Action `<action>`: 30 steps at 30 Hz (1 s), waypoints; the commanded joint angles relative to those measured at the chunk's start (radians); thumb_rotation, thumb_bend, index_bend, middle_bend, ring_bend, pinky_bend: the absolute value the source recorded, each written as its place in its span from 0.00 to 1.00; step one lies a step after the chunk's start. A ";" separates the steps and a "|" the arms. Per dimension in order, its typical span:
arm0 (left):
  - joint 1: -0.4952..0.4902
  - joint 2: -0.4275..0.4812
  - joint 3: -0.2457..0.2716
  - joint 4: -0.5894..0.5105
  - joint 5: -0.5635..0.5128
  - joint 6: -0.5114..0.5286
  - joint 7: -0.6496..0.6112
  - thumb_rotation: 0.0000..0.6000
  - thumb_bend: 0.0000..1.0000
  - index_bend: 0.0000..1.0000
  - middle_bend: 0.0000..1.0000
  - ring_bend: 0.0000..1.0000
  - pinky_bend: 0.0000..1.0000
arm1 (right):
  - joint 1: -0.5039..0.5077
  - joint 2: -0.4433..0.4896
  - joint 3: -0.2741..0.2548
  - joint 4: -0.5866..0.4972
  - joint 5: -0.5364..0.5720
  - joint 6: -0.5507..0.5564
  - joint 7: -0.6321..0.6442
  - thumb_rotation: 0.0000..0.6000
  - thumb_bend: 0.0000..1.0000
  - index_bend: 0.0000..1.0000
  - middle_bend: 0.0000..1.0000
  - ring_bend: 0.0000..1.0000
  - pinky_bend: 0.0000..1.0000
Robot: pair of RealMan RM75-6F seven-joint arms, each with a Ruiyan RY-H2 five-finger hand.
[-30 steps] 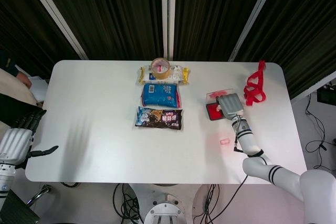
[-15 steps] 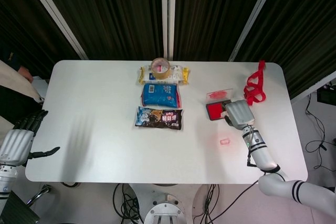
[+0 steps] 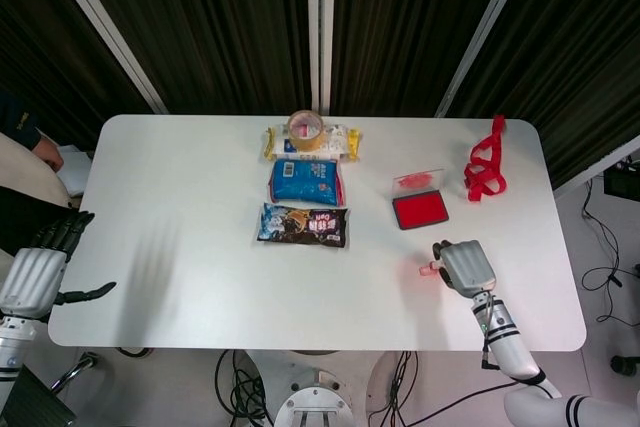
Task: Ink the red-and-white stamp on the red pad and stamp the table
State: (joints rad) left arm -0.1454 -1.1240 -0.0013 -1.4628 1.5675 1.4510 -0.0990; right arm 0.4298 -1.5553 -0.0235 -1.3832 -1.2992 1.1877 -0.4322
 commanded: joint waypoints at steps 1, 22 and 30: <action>0.003 0.001 0.001 0.002 0.000 0.005 -0.004 0.55 0.02 0.03 0.08 0.11 0.19 | -0.006 -0.011 0.002 0.003 -0.008 0.002 0.001 1.00 0.46 0.63 0.56 0.87 1.00; 0.008 0.003 0.001 0.015 -0.001 0.008 -0.022 0.55 0.02 0.03 0.08 0.11 0.19 | -0.017 -0.038 0.030 0.007 -0.020 -0.027 -0.018 1.00 0.44 0.61 0.54 0.87 1.00; 0.008 0.004 0.000 0.018 -0.002 0.008 -0.026 0.55 0.02 0.04 0.08 0.11 0.19 | -0.018 -0.040 0.036 0.006 -0.012 -0.046 -0.030 1.00 0.43 0.58 0.52 0.87 1.00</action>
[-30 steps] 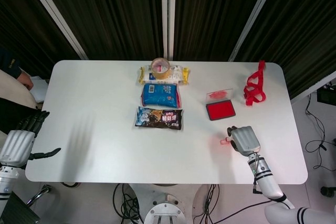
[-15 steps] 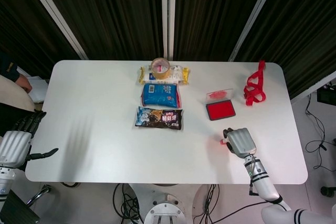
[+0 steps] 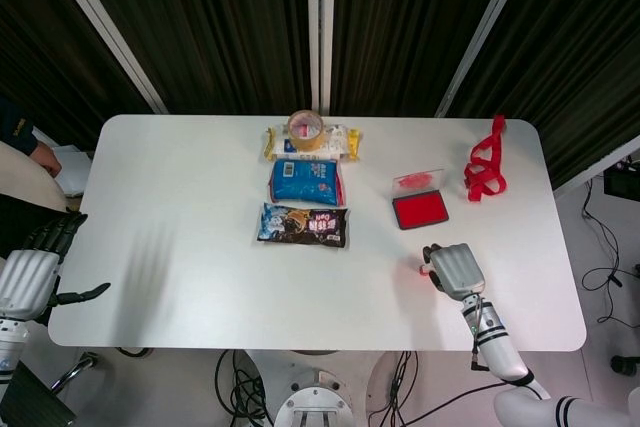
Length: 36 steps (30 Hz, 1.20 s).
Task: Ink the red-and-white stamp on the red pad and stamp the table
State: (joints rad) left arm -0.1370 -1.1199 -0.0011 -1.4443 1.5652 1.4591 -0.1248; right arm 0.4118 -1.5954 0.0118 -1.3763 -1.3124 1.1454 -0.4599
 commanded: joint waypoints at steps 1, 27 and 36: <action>0.000 0.000 0.000 0.000 0.000 0.000 0.000 0.55 0.02 0.04 0.08 0.11 0.19 | 0.001 0.001 0.001 -0.002 0.002 -0.006 -0.003 1.00 0.43 0.57 0.51 0.87 1.00; 0.001 0.000 0.000 0.008 -0.001 -0.001 -0.013 0.55 0.02 0.04 0.08 0.11 0.19 | -0.006 0.027 0.000 -0.040 -0.002 -0.021 -0.030 1.00 0.40 0.41 0.39 0.87 1.00; 0.000 0.002 -0.001 0.005 0.003 0.001 -0.012 0.55 0.02 0.04 0.08 0.11 0.19 | -0.026 0.065 -0.014 -0.089 -0.016 0.003 -0.047 1.00 0.39 0.38 0.38 0.87 1.00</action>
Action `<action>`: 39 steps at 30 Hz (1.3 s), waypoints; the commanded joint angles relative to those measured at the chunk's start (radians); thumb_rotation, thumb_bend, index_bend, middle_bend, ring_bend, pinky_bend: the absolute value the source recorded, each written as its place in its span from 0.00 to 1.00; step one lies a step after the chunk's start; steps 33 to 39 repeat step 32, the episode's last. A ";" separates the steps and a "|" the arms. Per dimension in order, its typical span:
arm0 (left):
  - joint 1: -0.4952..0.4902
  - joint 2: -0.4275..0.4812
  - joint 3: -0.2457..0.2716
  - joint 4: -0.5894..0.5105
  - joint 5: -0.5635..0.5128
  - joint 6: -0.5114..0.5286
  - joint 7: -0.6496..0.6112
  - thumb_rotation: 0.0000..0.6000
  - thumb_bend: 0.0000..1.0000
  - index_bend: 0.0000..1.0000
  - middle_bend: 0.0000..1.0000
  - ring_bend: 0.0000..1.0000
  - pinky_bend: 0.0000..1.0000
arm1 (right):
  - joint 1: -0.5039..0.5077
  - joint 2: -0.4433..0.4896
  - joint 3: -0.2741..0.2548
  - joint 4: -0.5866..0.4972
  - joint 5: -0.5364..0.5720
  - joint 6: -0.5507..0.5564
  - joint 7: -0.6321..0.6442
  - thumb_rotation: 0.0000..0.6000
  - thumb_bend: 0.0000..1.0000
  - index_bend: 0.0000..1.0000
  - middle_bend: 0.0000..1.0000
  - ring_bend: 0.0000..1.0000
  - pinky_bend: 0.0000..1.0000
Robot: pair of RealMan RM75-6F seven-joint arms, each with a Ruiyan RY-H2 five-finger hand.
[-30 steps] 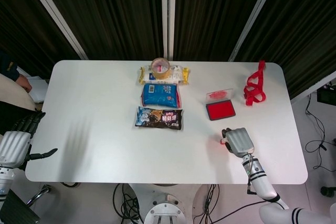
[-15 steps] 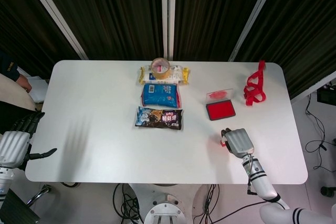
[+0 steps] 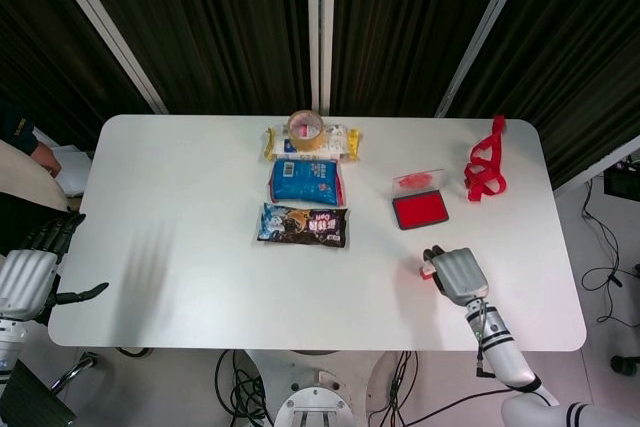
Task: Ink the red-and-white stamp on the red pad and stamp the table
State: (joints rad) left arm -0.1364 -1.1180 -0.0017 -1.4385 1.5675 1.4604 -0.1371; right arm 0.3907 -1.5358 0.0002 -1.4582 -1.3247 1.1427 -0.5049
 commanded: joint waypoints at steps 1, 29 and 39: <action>0.000 0.000 0.000 -0.001 0.001 0.000 0.001 0.55 0.02 0.04 0.08 0.11 0.19 | -0.006 0.007 -0.003 -0.009 -0.006 0.009 -0.001 1.00 0.39 0.38 0.38 0.87 1.00; 0.008 0.027 -0.006 -0.055 0.005 0.024 0.042 0.55 0.02 0.04 0.08 0.11 0.19 | -0.244 0.315 0.007 -0.131 -0.139 0.422 0.294 1.00 0.12 0.00 0.00 0.00 0.00; 0.008 0.028 -0.004 -0.066 0.009 0.025 0.055 0.55 0.02 0.04 0.08 0.11 0.19 | -0.245 0.305 0.018 -0.129 -0.122 0.403 0.296 1.00 0.12 0.00 0.00 0.00 0.00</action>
